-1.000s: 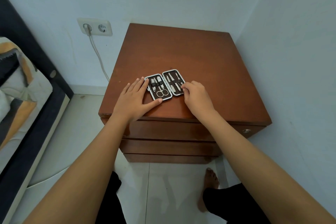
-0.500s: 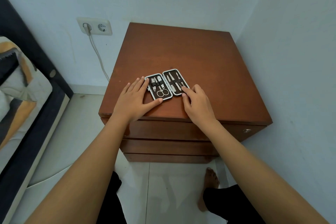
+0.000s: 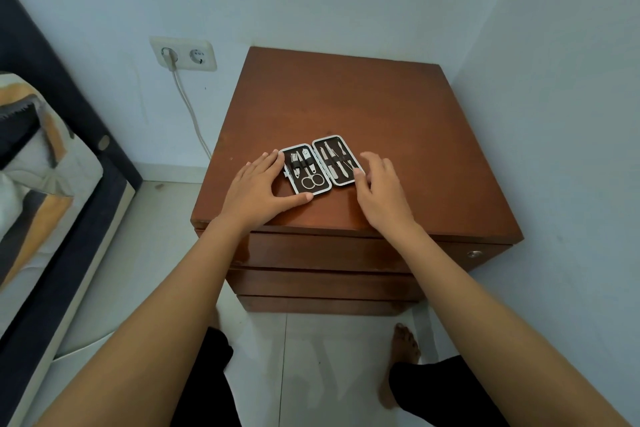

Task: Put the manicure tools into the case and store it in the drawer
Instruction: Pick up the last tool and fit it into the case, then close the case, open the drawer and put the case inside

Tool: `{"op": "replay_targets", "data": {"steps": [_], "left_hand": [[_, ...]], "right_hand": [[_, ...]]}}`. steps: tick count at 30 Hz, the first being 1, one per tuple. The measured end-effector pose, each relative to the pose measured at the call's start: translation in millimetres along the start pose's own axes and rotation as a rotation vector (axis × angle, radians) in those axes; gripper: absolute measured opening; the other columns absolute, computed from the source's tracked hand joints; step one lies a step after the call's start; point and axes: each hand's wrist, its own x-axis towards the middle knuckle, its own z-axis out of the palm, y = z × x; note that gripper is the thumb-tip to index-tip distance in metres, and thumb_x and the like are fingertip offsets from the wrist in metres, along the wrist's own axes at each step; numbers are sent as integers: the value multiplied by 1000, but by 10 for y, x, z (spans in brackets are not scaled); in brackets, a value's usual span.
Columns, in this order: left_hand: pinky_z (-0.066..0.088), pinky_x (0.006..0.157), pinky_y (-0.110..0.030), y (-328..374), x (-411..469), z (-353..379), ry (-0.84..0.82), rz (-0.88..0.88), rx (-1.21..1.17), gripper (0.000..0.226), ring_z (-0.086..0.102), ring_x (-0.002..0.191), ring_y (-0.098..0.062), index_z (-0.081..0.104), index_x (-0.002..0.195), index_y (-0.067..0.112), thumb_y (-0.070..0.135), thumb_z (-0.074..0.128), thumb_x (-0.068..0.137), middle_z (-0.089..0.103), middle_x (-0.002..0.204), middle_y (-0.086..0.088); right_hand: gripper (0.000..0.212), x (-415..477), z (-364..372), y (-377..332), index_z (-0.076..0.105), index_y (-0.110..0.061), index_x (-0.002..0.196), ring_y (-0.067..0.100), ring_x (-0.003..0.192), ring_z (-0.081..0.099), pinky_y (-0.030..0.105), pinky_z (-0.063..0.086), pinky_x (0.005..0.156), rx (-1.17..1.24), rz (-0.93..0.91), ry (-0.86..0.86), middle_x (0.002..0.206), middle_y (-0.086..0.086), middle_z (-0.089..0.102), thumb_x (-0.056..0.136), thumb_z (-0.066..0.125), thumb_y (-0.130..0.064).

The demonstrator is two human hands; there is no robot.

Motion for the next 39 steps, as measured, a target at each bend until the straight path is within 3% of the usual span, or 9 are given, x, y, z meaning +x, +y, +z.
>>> {"op": "replay_targets", "data": {"steps": [2,5,12,16,21,25,29,34,39], "left_hand": [[11,114,-39,21,32,-40,11,-34,-42,103,14,143,-14,19,148,24,73,59,67,19,156,5],[19,109,-44,69,112,-109,10,-52,-39,104,21,138,-20,25,146,25,69,68,62,27,152,6],[28,108,-38,165,105,-61,-9,-74,-186,115,30,124,-18,31,143,20,68,76,50,34,132,0],[42,95,-38,270,-26,54,39,-8,-292,84,45,102,-16,47,133,23,53,79,61,45,105,2],[43,69,-28,423,-80,184,171,0,-392,50,44,74,-11,64,114,18,36,78,70,48,81,3],[39,63,-26,522,-66,269,276,-89,-405,47,46,72,-12,64,106,15,41,77,70,50,79,4],[38,68,-21,538,-56,285,329,-142,-424,51,46,76,-9,60,116,12,35,76,73,49,88,3],[41,74,-23,522,-100,294,324,-70,-411,61,48,86,-12,50,131,10,39,68,81,49,94,0],[47,83,-31,499,-84,339,344,-85,-428,53,53,94,-18,48,135,9,36,57,90,52,97,-2]], "right_hand": [[23,95,-38,7,50,-10,111,18,89,49,37,46,82,58,85,49,105,8,51,93,44,-24],[13,234,-68,-3,55,-6,91,25,91,52,36,43,77,-7,190,-46,96,8,52,88,47,-17],[20,410,-71,-65,52,1,96,38,101,51,38,39,74,-179,222,-180,112,22,54,89,39,-12],[22,543,-242,-48,49,2,109,37,108,49,42,41,87,-194,173,-122,119,20,48,92,34,-3],[10,453,-437,-45,50,-7,98,20,94,48,29,40,78,-89,-160,-54,106,8,46,95,40,-9],[7,179,-434,25,51,-7,94,16,92,46,16,32,77,24,-311,-4,99,1,43,90,47,-4],[4,-56,-294,191,56,-8,93,20,95,51,26,44,85,7,-339,-47,97,1,46,90,53,-9],[16,-67,-180,168,62,-9,102,21,97,54,36,51,86,70,-232,26,101,6,54,90,56,-18],[20,2,-61,136,68,-8,100,15,91,55,27,50,84,124,-91,101,102,8,59,85,65,-20]]}}
